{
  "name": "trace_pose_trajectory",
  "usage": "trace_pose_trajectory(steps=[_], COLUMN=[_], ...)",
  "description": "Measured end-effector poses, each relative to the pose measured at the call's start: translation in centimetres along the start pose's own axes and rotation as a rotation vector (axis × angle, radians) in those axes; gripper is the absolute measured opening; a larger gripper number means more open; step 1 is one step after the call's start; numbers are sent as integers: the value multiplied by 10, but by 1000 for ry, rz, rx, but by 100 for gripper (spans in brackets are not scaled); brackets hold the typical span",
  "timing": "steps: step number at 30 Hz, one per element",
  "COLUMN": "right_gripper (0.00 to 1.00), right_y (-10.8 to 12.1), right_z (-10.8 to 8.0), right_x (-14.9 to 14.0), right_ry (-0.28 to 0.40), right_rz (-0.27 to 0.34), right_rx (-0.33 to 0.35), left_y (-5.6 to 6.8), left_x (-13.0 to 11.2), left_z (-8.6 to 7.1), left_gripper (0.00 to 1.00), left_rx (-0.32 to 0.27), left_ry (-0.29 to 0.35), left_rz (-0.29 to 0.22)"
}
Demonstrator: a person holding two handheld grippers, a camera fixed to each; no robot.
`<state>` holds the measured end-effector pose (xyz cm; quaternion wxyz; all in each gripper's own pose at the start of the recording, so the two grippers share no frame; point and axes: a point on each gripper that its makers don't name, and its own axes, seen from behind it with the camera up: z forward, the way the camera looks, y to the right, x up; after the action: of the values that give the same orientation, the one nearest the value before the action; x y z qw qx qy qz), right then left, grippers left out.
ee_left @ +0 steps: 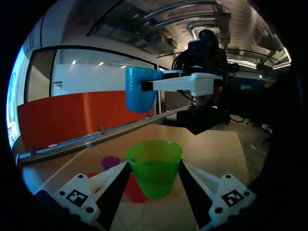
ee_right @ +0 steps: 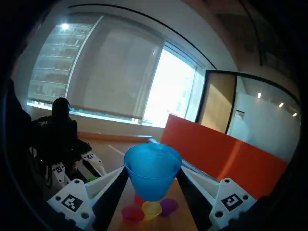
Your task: Pour water
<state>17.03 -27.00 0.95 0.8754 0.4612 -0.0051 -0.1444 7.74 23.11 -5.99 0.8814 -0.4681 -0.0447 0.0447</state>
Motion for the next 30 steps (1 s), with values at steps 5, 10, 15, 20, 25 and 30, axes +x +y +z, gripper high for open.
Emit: trace_pose_trajectory(steps=[5,10,15,20,25,30], right_gripper=[88,88,88,88,88,88], right_y=[-2,-6,-9,-11,-16,-17], right_z=[-1,-2,-3,-5,-8,-10], right_x=[-1,-6,-10,-21,-32,-40], right_ry=[-1,-11,-16,-34,-52,-61], right_rz=[22,41,60,67,83,94], right_rx=[7,13,20,30,55,62], left_y=[-1,-4,-7,-10,-14,-17], left_x=[0,-1,-3,-5,-9,-12], left_z=[-3,-4,-6,-9,-13,-15], left_gripper=[83,83,83,83,83,83], left_rx=[4,15,22,32,41,50], left_ry=[0,-5,-10,-17,-31,-44], left_rz=[0,0,-5,-9,-15,-17])
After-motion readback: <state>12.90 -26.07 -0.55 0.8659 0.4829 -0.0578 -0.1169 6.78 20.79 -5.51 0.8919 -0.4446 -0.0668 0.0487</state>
